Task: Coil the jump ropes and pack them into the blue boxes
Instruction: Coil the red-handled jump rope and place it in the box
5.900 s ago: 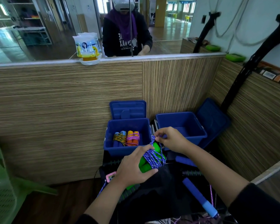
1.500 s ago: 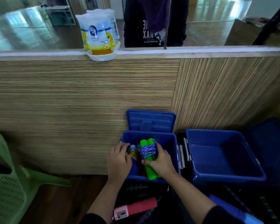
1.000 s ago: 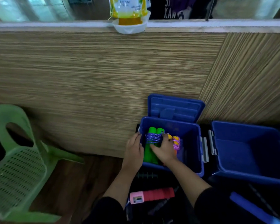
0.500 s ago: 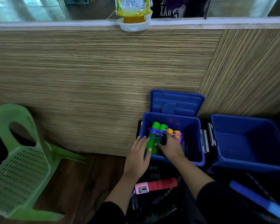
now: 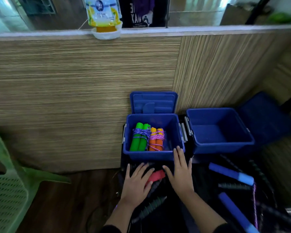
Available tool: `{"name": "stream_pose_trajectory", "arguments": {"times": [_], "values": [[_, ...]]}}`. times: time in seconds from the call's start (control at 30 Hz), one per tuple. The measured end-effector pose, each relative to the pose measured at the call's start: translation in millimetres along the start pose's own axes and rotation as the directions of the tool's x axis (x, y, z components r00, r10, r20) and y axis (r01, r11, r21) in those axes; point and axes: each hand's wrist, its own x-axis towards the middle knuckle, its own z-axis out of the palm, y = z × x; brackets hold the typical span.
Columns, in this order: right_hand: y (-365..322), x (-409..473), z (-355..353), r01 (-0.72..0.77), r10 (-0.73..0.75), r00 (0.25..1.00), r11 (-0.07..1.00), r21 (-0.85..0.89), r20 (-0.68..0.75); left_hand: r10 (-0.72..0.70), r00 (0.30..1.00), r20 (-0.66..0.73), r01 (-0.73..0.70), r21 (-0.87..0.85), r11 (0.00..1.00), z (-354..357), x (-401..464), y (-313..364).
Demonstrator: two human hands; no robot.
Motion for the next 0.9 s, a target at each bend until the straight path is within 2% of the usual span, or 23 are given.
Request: {"name": "stream_pose_trajectory", "arguments": {"times": [0.07,0.17,0.3,0.43,0.5,0.7,0.9], "values": [[12.0,-22.1,6.5,-0.019,0.02,0.996,1.0,-0.02,0.087,-0.005,0.999,0.052,0.004,0.01,1.0,13.6,-6.5,-2.1],[21.4,-47.1,11.9,-0.139,0.143,0.968,0.99,-0.033,0.208,-0.023,0.999,0.043,0.023,-0.002,1.0,22.8,-10.2,-2.0],[27.7,-74.5,16.6,-0.258,0.295,0.866,0.955,-0.145,0.403,-0.01,0.999,-0.037,0.009,-0.012,1.0,21.3,-10.0,1.1],[32.7,-94.1,26.6,-0.28,0.336,0.771,0.942,-0.186,0.541,-0.048,0.995,-0.085,0.05,0.019,0.999,17.0,-14.8,-4.4],[34.6,-98.5,29.5,-0.255,0.327,0.755,0.945,-0.204,0.569,-0.111,0.987,-0.114,0.115,0.028,0.993,8.6,-21.5,-6.8],[37.7,-102.7,27.9,-0.189,0.286,0.782,0.955,-0.227,0.554,-0.289,0.947,-0.141,0.295,0.023,0.955,-17.7,-64.5,-8.0],[49.9,-146.2,14.4,-0.09,0.189,0.809,0.976,-0.2,0.557,-0.407,0.888,-0.213,0.403,-0.067,0.913,-19.2,-133.8,29.1]]}}
